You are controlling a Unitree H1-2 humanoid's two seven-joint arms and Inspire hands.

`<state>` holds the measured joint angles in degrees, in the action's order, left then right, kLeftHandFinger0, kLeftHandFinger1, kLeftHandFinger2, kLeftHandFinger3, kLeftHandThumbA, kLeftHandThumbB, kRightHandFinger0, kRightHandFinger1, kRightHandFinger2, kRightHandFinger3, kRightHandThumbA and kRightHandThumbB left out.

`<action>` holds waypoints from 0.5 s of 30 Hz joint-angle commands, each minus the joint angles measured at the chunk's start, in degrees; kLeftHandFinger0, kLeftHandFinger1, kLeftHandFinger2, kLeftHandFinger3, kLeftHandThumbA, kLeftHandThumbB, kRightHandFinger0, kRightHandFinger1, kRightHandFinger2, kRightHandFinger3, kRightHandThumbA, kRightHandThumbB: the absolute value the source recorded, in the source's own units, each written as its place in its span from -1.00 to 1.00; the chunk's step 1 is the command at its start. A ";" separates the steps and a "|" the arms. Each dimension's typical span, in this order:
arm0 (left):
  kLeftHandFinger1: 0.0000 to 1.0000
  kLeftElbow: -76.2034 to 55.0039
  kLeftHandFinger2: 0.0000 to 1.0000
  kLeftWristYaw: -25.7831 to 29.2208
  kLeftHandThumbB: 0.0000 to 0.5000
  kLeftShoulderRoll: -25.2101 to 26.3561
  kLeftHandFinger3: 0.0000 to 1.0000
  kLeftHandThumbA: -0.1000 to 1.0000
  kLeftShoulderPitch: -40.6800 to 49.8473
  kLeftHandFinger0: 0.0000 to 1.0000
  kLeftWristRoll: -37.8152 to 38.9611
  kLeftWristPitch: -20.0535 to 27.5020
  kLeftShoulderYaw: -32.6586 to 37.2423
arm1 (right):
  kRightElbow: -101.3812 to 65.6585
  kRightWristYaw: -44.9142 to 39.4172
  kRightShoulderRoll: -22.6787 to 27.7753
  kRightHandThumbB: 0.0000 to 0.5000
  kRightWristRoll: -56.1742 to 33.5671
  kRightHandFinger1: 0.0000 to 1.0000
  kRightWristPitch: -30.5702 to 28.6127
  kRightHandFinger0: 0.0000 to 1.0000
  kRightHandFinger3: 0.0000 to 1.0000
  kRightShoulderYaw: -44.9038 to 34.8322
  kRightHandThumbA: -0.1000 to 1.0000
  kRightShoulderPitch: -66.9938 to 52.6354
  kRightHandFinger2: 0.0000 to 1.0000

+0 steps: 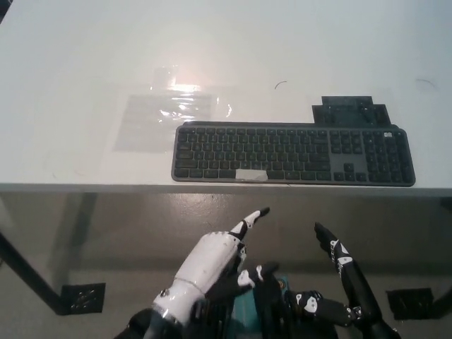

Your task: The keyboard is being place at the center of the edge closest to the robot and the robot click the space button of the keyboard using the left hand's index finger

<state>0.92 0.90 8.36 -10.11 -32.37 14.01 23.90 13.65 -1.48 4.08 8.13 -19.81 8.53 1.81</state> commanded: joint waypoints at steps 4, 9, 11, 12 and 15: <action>-0.99 -14.90 -0.89 -4.36 0.44 4.06 1.00 1.00 7.38 -0.97 4.85 2.05 -0.62 | -0.67 -1.36 0.12 0.38 -0.12 1.00 -1.45 1.00 1.00 0.72 0.91 1.18 1.00; -0.92 -11.73 -0.56 -4.78 0.40 5.59 1.00 1.00 10.16 -0.82 8.48 2.09 -3.20 | -0.02 -1.31 0.31 0.36 -0.10 1.00 -2.12 1.00 1.00 0.70 0.92 1.24 1.00; 0.33 -8.26 0.79 -4.37 0.42 6.33 1.00 1.00 10.93 0.32 11.39 4.51 -4.47 | 0.04 -1.28 0.27 0.37 0.13 1.00 -2.01 1.00 1.00 0.72 0.92 1.32 1.00; 0.85 -7.84 1.00 -4.66 0.44 6.40 1.00 1.00 11.37 0.73 12.39 4.31 -4.88 | 0.02 -1.21 0.15 0.36 0.34 1.00 -2.00 1.00 1.00 0.80 0.93 1.24 1.00; 1.00 -5.72 1.00 -6.38 0.48 5.91 1.00 1.00 13.05 1.00 18.83 3.24 -6.88 | -0.28 -1.35 0.03 0.32 0.28 1.00 -1.95 1.00 1.00 0.94 0.94 0.98 1.00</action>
<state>-5.90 -3.34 14.10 1.85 -23.19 15.24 18.78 14.17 -2.14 4.25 8.22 -19.83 8.96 1.87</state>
